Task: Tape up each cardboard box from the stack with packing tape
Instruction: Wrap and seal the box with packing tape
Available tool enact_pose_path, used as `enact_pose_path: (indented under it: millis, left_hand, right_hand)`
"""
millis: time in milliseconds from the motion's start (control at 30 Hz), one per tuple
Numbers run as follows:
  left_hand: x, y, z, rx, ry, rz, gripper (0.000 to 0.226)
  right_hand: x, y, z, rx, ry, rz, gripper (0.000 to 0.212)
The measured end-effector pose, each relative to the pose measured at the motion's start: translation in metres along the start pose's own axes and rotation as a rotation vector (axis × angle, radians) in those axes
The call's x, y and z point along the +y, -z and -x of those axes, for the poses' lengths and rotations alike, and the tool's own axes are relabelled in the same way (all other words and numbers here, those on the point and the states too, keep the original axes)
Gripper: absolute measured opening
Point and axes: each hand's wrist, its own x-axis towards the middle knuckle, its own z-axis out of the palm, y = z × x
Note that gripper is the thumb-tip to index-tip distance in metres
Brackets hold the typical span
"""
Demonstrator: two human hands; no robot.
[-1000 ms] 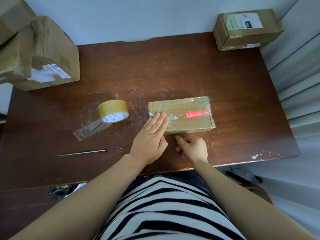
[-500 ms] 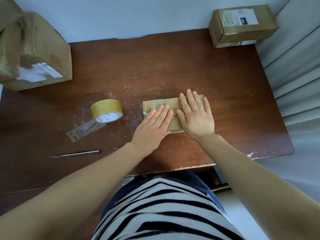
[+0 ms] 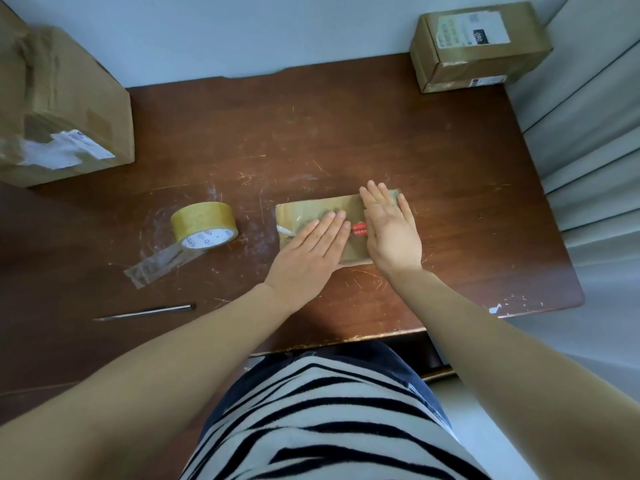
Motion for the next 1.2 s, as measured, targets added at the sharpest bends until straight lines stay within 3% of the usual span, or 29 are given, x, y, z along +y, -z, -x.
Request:
enact_pose_path:
  millis: [567, 900, 1200]
  left_hand:
    - [-0.01, 0.007, 0.01, -0.066, -0.019, 0.016, 0.074]
    - [-0.034, 0.004, 0.02, -0.029, -0.08, 0.098, 0.052]
    - [-0.031, 0.012, 0.025, -0.091, -0.07, 0.109, 0.057]
  right_hand:
    - [-0.006, 0.0, 0.002, 0.008, 0.009, 0.089, 0.053]
    - [-0.007, -0.004, 0.003, 0.027, 0.025, 0.109, 0.053]
    - [-0.009, -0.002, 0.003, 0.016, 0.027, 0.119, 0.054]
